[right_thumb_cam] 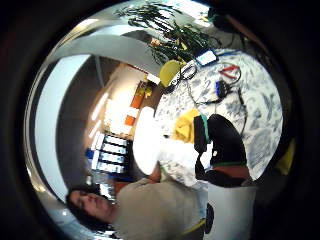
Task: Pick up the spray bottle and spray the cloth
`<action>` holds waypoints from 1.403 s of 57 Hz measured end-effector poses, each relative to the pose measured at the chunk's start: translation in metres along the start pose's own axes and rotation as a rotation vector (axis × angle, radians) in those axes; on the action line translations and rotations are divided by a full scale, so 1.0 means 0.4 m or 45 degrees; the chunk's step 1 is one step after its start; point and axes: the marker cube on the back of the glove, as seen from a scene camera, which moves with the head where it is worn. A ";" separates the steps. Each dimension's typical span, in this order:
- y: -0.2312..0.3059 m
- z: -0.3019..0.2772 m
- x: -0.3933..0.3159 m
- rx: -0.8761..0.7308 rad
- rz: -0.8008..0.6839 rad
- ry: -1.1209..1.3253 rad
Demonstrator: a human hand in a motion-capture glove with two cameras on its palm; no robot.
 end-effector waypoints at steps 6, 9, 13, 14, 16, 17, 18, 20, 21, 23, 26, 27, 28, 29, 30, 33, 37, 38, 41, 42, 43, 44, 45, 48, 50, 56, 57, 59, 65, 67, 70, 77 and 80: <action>0.059 0.056 -0.016 0.027 0.095 -0.255; 0.088 0.078 -0.026 0.069 0.119 -0.371; 0.115 0.125 -0.040 0.216 0.107 -0.480; 0.118 0.139 -0.045 0.262 0.105 -0.498; 0.133 0.164 -0.057 0.270 0.116 -0.526; 0.144 0.175 -0.064 0.238 0.133 -0.538; 0.154 0.185 -0.072 0.208 0.152 -0.548; 0.163 0.204 -0.086 0.187 0.173 -0.565; 0.164 0.212 -0.091 0.190 0.168 -0.573; 0.163 0.228 -0.099 0.207 0.134 -0.592; 0.147 0.249 -0.109 0.272 0.097 -0.635; 0.139 0.255 -0.113 0.299 0.097 -0.653; 0.130 0.260 -0.117 0.326 0.100 -0.672; 0.120 0.265 -0.121 0.353 0.109 -0.691; 0.110 0.269 -0.125 0.379 0.121 -0.711; 0.077 0.279 -0.137 0.464 0.137 -0.755; 0.032 0.296 -0.137 0.606 0.013 -0.735; 0.021 0.298 -0.136 0.637 -0.003 -0.726; 0.010 0.306 -0.139 0.651 0.044 -0.722; 0.017 0.310 -0.140 0.615 0.056 -0.723; 0.024 0.314 -0.141 0.575 0.057 -0.725; 0.029 0.317 -0.142 0.549 0.054 -0.726; 0.027 0.319 -0.144 0.546 0.054 -0.728; -0.003 0.322 -0.149 0.637 0.086 -0.722; -0.024 0.324 -0.150 0.687 0.089 -0.699; -0.085 0.322 -0.143 0.729 0.094 -0.673; -0.090 0.323 -0.144 0.688 0.117 -0.688; -0.102 0.328 -0.143 0.614 0.132 -0.713; -0.153 0.349 -0.124 0.575 0.019 -0.701; -0.187 0.354 -0.119 0.647 -0.001 -0.691; -0.217 0.362 -0.120 0.659 0.000 -0.716; -0.224 0.361 -0.147 0.415 0.098 -0.908; -0.220 0.352 -0.152 0.407 0.064 -0.892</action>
